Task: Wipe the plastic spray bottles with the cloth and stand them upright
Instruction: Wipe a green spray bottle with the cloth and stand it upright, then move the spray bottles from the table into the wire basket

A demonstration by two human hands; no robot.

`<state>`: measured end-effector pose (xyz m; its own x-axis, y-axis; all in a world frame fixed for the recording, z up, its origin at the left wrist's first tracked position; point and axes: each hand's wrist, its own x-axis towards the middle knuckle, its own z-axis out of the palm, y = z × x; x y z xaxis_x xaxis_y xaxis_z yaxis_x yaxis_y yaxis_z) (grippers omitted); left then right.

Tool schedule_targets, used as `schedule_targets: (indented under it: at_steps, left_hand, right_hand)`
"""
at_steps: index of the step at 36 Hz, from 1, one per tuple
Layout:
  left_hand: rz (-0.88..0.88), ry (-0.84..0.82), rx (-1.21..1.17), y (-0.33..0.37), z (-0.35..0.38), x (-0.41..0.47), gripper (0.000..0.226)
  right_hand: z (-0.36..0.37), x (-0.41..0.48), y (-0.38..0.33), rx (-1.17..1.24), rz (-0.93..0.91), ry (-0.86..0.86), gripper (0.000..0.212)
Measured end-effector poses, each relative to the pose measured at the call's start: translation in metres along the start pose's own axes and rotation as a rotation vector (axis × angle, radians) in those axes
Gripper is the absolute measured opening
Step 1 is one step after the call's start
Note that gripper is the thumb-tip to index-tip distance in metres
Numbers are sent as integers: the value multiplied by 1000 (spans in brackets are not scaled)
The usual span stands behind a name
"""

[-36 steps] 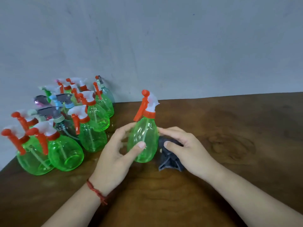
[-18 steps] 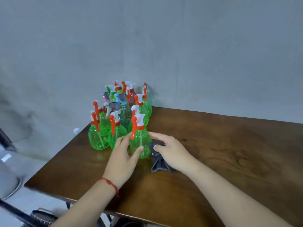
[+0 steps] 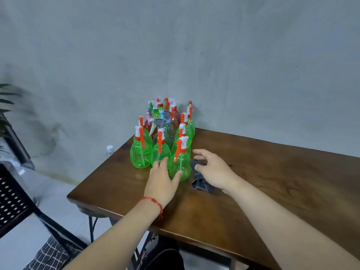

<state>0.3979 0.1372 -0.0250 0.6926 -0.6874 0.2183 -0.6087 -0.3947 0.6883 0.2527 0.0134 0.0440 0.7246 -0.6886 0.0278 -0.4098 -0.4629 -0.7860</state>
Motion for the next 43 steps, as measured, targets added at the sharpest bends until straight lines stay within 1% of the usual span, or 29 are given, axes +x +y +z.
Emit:
schedule_targets:
  at_steps: [3,7,13,17,19,24,28,30,32,35,37,40,43]
  left_hand:
    - [-5,0,-7,-1,-13,-7,76]
    - [23,18,-35,6,-36,-17,71]
    - [158,114,-28,17,-87,-12,50]
    - [205,208,-5,20,-118,7,38]
    - [220,239,27,21,-127,21,35]
    - [234,137,237,29,-125,55,36]
    - [284,163,384,43,-116,76,36]
    - [271,145,482,49,-116,86,37]
    - [244,92,555,54,-115,95,40]
    - [190,4,597,57,-110,103,39]
    - [168,-29,607,58,-106,101,40]
    - [143,-17,624,63,-102,91,41]
    - [125,20,592,65,-106,76,38]
  right_hand:
    - [-10,-8,-4,-61,-4,20,54]
    - [-18,-15,-17,-182,-42,64,52]
    - [-21,-16,-50,-271,-149,131,45]
    - [-16,-6,-67,-261,-202,125,38]
    - [-13,2,-74,-295,-213,120,35]
    - [-5,23,-89,-511,-238,83,41]
    - [-3,39,-92,-674,-283,71,40]
    - [-3,44,-89,-716,-313,75,36]
    - [-5,47,-85,-733,-329,81,29]
    - [-7,47,-75,-767,-347,82,16]
    - [-6,45,-69,-764,-347,67,13]
    - [-3,40,-66,-774,-370,64,19]
    - [-1,33,-65,-790,-417,103,27]
